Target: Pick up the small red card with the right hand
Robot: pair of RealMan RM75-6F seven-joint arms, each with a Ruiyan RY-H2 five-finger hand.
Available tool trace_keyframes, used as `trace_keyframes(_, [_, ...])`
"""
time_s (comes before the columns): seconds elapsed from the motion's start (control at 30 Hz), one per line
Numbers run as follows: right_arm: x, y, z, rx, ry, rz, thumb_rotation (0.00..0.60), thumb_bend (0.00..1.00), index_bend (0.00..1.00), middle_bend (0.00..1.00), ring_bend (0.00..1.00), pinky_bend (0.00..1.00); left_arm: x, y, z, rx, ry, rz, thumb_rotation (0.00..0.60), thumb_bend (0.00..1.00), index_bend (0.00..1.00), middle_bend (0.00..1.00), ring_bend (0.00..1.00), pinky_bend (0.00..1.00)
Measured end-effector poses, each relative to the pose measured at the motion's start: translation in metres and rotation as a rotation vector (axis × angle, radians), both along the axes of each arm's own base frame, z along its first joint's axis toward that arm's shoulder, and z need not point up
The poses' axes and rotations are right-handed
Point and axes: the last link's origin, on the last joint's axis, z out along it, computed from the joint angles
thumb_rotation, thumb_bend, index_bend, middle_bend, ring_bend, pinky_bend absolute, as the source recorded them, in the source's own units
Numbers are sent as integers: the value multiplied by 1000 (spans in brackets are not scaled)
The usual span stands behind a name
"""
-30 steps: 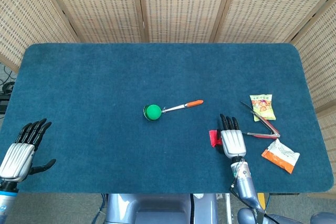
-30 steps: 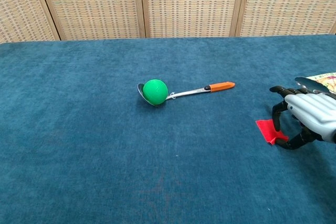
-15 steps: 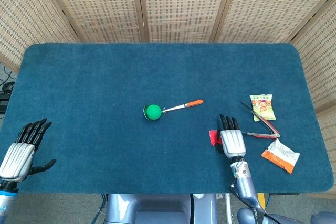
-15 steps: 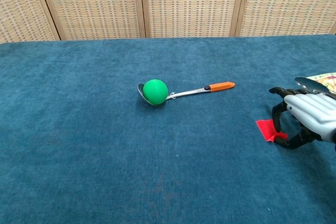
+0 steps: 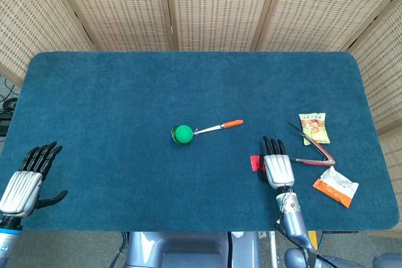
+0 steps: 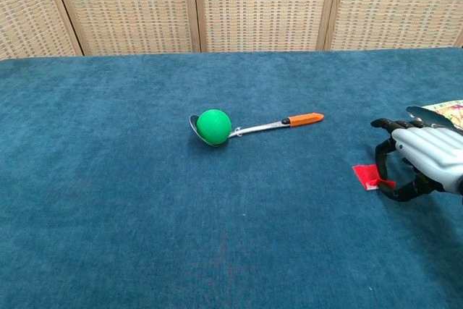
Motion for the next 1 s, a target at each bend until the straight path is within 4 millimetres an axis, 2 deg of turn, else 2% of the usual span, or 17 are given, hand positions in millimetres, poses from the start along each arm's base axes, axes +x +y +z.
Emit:
trace_keyframes(0.4, [4, -2, 3, -11, 0, 14, 600, 437, 588, 52, 0, 0, 0, 0, 0, 1, -2, -2, 600, 215, 0, 0, 0, 0])
trace_keyframes(0.8, [27, -13, 18, -49, 10, 70, 600, 440, 595, 52, 0, 0, 1, 0, 2, 5, -9, -5, 600, 215, 0, 0, 0, 0])
trace_keyframes(1.0, [43, -22, 35, -94, 22, 112, 600, 436, 595, 52, 0, 0, 0, 0, 3, 6, -11, -3, 600, 215, 0, 0, 0, 0])
